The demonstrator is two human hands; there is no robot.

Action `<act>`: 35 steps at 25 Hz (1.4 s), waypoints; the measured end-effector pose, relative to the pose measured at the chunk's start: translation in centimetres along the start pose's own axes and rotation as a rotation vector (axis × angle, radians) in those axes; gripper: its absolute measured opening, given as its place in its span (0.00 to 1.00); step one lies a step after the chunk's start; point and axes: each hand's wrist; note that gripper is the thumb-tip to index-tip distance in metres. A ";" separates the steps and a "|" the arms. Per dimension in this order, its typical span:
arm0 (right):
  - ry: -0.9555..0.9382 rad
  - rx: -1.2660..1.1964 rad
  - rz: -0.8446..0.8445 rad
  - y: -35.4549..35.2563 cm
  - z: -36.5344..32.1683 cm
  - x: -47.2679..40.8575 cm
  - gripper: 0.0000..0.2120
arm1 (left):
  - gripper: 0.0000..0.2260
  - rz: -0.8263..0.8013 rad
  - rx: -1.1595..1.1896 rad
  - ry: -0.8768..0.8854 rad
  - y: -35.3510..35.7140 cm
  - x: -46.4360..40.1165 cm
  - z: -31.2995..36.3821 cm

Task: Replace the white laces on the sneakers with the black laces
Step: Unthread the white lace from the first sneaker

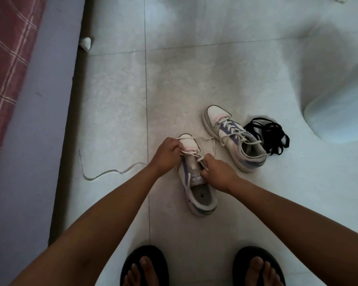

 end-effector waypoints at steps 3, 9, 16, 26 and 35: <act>-0.008 0.024 -0.010 0.1 -0.2 -0.2 0.09 | 0.14 0.005 0.768 -0.240 0.2 0.5 0.3; 0.001 0.059 0.010 0.2 -0.3 -0.1 0.10 | 0.13 -0.139 -0.115 0.073 -1.3 -0.5 1.5; 0.005 0.120 -0.015 0.0 -0.7 0.0 0.13 | 0.10 -0.267 -1.444 0.319 -1.1 -2.4 4.0; 0.012 0.096 -0.026 -0.2 -0.6 -0.1 0.15 | 0.08 0.246 -0.821 -0.010 -3.2 -1.5 0.5; -0.049 0.012 0.152 -0.3 -1.6 0.0 0.19 | 0.16 0.024 -0.783 0.204 -3.2 -0.2 -0.8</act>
Point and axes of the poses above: each hand's wrist, its own x-axis away from the middle knuckle, its own y-axis out of the palm, z = x × y, and after that the axes turned 12 degrees about -z, right-handed
